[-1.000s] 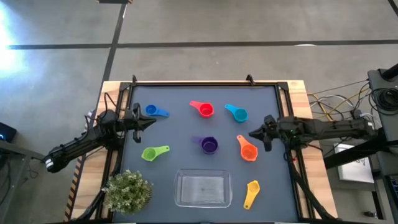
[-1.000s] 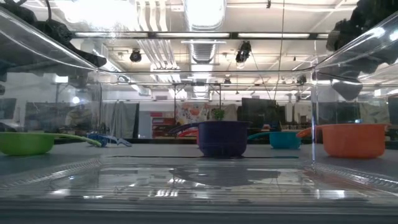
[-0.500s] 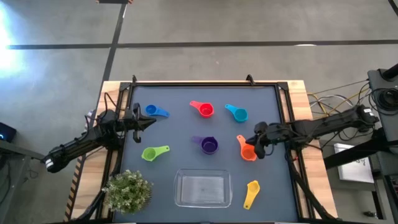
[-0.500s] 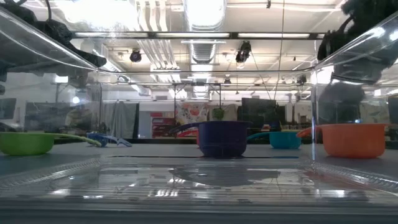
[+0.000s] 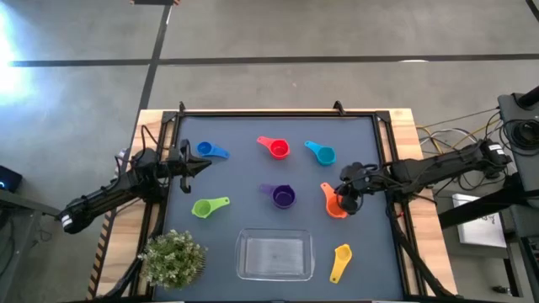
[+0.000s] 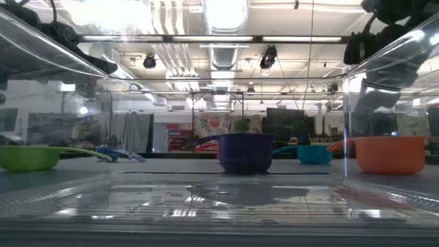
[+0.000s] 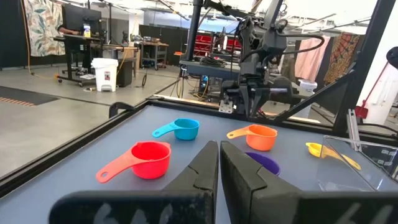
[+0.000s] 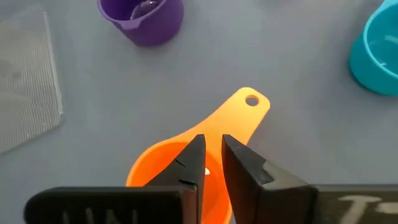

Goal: Nest measuring cups in basket
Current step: Stack the orange measuring cup on top of the purple measuring cup

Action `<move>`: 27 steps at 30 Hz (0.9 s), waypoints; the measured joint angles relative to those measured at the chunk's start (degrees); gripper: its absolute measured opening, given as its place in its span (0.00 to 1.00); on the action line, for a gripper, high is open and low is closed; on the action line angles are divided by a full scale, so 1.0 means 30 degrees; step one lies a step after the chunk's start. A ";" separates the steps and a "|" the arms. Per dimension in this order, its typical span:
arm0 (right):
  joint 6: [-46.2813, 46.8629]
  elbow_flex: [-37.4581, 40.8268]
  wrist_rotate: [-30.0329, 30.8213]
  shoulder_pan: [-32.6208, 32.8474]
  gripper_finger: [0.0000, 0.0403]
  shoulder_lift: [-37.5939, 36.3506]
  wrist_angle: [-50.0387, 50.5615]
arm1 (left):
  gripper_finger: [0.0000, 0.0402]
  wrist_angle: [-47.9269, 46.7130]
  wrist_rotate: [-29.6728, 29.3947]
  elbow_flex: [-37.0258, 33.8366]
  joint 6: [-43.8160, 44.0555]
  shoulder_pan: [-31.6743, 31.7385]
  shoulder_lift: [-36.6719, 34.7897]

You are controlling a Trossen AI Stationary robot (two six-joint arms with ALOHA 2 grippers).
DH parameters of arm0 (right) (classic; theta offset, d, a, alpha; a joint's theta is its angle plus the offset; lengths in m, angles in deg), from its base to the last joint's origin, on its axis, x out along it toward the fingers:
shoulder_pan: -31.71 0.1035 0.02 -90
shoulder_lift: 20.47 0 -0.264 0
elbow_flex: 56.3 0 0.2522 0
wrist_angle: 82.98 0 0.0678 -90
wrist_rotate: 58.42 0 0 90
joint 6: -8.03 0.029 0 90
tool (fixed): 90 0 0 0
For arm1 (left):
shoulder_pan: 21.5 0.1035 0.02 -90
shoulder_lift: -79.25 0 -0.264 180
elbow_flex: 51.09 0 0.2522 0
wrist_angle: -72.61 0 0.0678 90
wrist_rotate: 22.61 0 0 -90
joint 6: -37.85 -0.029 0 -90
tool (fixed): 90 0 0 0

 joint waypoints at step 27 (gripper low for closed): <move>0.0246 -0.1070 -0.0007 0.0000 0.38 0.2554 0.2661 | 0.00 0.0000 -0.0004 0.0006 0.0000 -0.0002 0.0000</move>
